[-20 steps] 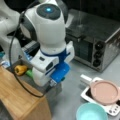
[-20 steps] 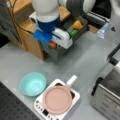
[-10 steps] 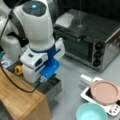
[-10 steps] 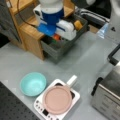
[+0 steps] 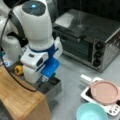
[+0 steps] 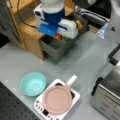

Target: Open the drawer. Pick up the carrot. Put the carrots in the drawer.

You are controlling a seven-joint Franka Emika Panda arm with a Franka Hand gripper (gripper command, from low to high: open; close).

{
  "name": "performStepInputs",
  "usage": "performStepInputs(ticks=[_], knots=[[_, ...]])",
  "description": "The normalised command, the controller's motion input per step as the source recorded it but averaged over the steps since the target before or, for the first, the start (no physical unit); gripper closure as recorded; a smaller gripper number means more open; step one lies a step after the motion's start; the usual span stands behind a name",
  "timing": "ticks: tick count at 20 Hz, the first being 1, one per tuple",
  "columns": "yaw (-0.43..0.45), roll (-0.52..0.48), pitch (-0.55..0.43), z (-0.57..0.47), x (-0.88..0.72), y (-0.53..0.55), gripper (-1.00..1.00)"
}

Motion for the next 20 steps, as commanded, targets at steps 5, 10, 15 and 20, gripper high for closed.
performStepInputs(ticks=[5, 10, 15, 20], knots=[[0.399, -0.183, -0.067, -0.01, -0.13, -0.15, 1.00], [0.483, -0.174, -0.114, -0.03, -0.07, -0.14, 1.00], [0.394, -0.101, -0.106, -0.08, -0.08, -0.14, 1.00], [0.565, -0.019, 0.020, -0.05, -0.06, -0.16, 1.00]])
